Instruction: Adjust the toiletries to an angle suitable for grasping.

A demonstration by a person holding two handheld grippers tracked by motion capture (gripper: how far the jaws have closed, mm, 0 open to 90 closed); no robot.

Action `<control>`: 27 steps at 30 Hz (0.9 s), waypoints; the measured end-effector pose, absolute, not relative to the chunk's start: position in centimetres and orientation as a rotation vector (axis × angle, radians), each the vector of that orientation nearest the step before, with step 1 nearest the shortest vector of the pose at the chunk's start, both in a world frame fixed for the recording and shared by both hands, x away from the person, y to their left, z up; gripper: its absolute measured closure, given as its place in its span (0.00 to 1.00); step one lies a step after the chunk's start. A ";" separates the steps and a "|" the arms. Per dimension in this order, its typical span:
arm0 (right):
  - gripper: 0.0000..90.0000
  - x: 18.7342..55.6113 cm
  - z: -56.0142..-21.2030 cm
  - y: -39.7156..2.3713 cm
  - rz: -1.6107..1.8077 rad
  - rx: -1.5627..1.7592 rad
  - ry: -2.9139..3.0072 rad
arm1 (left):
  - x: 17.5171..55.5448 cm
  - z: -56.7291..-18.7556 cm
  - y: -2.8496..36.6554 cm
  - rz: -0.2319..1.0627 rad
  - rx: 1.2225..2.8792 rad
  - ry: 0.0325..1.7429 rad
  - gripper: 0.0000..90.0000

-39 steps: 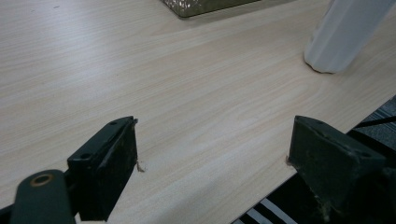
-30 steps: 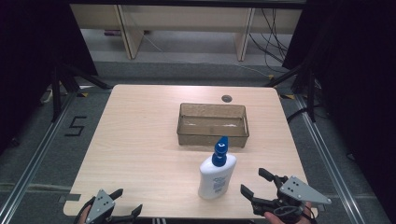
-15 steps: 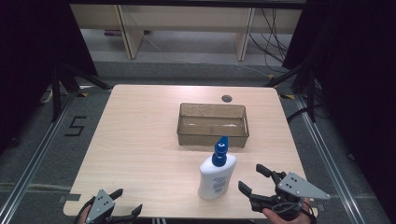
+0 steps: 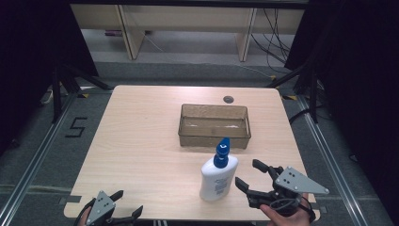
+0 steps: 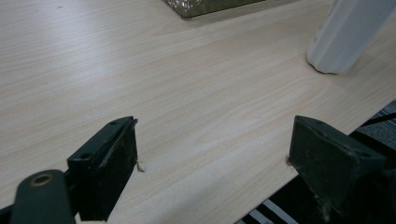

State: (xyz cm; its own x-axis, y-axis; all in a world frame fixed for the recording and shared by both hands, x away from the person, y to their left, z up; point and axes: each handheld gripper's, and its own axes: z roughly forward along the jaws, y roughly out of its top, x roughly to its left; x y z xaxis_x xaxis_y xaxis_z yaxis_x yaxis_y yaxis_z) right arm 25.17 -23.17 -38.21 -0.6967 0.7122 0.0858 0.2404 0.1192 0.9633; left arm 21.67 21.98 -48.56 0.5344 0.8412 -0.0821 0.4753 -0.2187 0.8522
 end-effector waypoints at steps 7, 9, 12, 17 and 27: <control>0.25 25.8 -37.5 -22.4 1.623 0.913 2.014 | 21.7 -48.6 22.0 0.503 1.852 1.082 0.16; 0.25 26.0 -37.2 -22.1 1.607 0.888 2.016 | 21.8 -48.6 22.0 0.503 1.852 1.083 0.16; 0.25 26.2 -37.1 -21.7 1.622 0.867 2.006 | 21.8 -48.6 21.9 0.506 1.851 1.084 0.16; 0.25 26.7 -36.5 -20.5 1.635 0.859 2.047 | 21.8 -48.6 22.0 0.506 1.852 1.085 0.16; 0.25 27.4 -36.2 -19.7 1.636 0.814 2.047 | 21.9 -48.6 21.8 0.503 1.848 1.081 0.16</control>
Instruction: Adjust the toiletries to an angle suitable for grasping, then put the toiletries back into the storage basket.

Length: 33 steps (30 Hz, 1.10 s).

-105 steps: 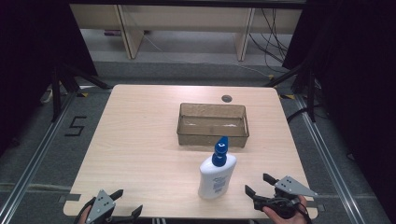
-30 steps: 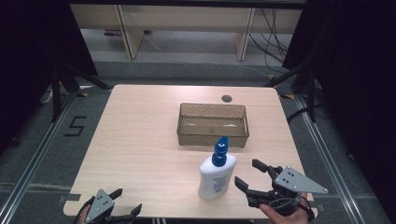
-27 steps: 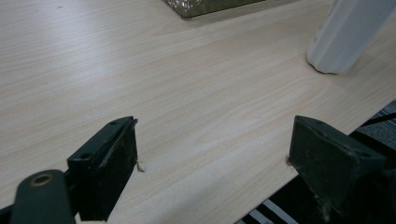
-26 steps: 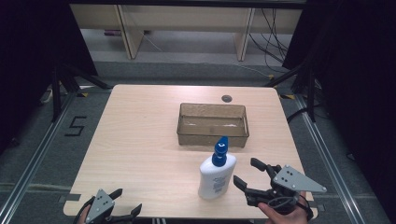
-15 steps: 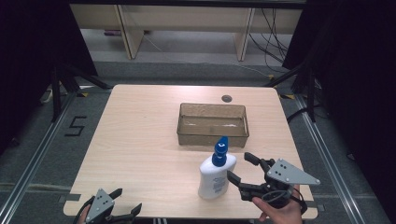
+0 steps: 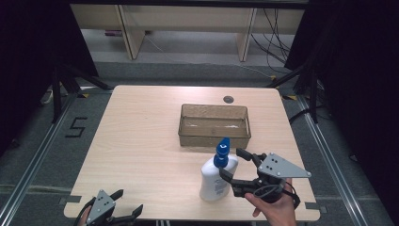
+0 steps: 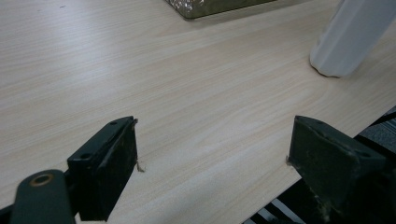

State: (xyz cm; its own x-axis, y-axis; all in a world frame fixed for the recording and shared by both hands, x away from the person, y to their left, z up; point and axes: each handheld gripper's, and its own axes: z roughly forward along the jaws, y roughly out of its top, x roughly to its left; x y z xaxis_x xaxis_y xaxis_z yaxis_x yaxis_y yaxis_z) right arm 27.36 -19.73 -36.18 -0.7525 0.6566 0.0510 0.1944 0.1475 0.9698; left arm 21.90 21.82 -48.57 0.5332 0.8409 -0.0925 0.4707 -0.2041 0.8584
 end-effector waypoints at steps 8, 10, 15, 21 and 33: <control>0.26 28.1 -36.3 -18.9 1.650 0.822 2.064 | 21.7 -48.5 21.9 0.501 1.846 1.085 0.17; 0.27 28.2 -36.3 -18.8 1.642 0.813 2.055 | 21.7 -48.5 21.9 0.500 1.852 1.082 0.16; 0.29 28.5 -36.0 -18.3 1.645 0.827 2.063 | 21.8 -48.7 21.7 0.487 1.862 1.073 0.16; 0.35 28.9 -36.1 -18.0 1.641 0.797 2.066 | 21.7 -48.6 21.7 0.490 1.859 1.070 0.16; 0.54 29.3 -35.8 -17.7 1.671 0.742 2.045 | 21.5 -48.4 21.6 0.487 1.858 1.052 0.16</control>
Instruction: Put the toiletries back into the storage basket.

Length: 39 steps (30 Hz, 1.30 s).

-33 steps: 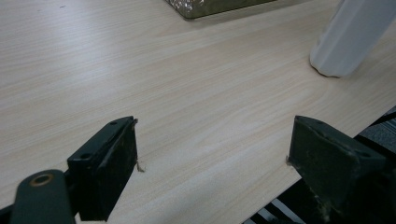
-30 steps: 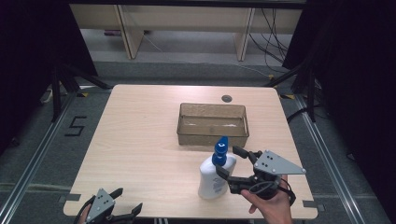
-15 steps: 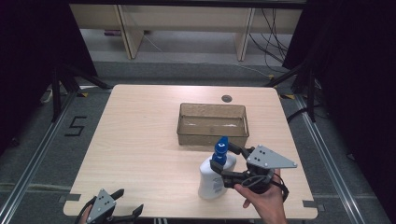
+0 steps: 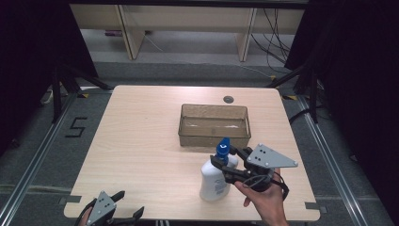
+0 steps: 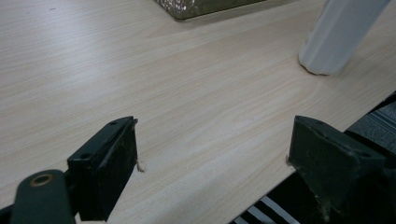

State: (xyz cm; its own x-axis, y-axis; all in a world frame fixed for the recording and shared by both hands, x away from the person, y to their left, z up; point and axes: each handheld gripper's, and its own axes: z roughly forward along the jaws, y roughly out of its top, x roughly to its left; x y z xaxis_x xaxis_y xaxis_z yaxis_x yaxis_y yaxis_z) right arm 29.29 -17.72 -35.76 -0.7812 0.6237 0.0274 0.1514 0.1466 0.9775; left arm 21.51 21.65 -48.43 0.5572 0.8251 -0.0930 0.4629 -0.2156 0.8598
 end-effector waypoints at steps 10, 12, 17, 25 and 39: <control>0.69 29.0 -35.5 -17.8 1.693 0.746 2.038 | 21.4 -48.4 21.7 0.495 1.865 1.062 0.16; 0.69 29.0 -35.5 -17.8 1.678 0.731 2.029 | 21.5 -48.4 21.7 0.491 1.861 1.054 0.17; 0.69 29.1 -35.4 -17.7 1.683 0.735 2.016 | 21.5 -48.4 21.8 0.491 1.859 1.058 0.16; 0.69 29.5 -34.0 -17.7 1.700 0.739 1.995 | 21.5 -48.5 21.8 0.491 1.850 1.065 0.16; 0.69 31.5 -32.3 -17.7 1.740 0.740 1.986 | 21.5 -48.5 21.8 0.493 1.847 1.064 0.16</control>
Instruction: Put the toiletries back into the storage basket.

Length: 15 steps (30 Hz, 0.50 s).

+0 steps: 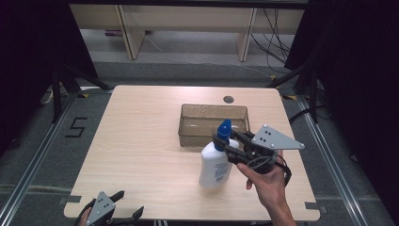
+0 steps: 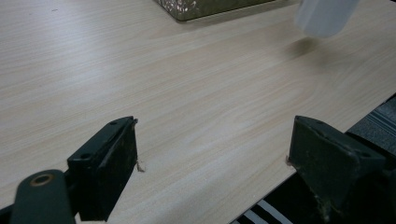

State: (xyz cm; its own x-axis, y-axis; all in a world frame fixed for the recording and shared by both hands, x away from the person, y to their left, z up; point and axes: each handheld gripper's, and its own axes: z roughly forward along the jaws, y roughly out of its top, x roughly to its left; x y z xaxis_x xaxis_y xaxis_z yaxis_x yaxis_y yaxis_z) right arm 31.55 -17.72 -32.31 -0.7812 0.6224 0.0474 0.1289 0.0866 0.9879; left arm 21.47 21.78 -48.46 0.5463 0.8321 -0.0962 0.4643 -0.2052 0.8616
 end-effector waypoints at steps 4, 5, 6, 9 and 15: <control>0.69 32.4 -32.0 -17.5 1.731 0.733 1.968 | 21.4 -48.4 21.8 0.495 1.853 1.068 0.16; 0.69 32.6 -31.8 -17.5 1.736 0.734 1.962 | 21.4 -48.4 21.8 0.496 1.852 1.069 0.16; 0.69 32.7 -31.8 -17.5 1.737 0.734 1.960 | 21.5 -48.4 21.8 0.496 1.852 1.064 0.16; 0.69 33.3 -31.3 -17.3 1.742 0.746 1.962 | 21.5 -48.4 21.9 0.498 1.858 1.064 0.16; 0.69 34.5 -30.5 -17.3 1.729 0.745 1.961 | 21.4 -48.4 21.9 0.499 1.861 1.067 0.16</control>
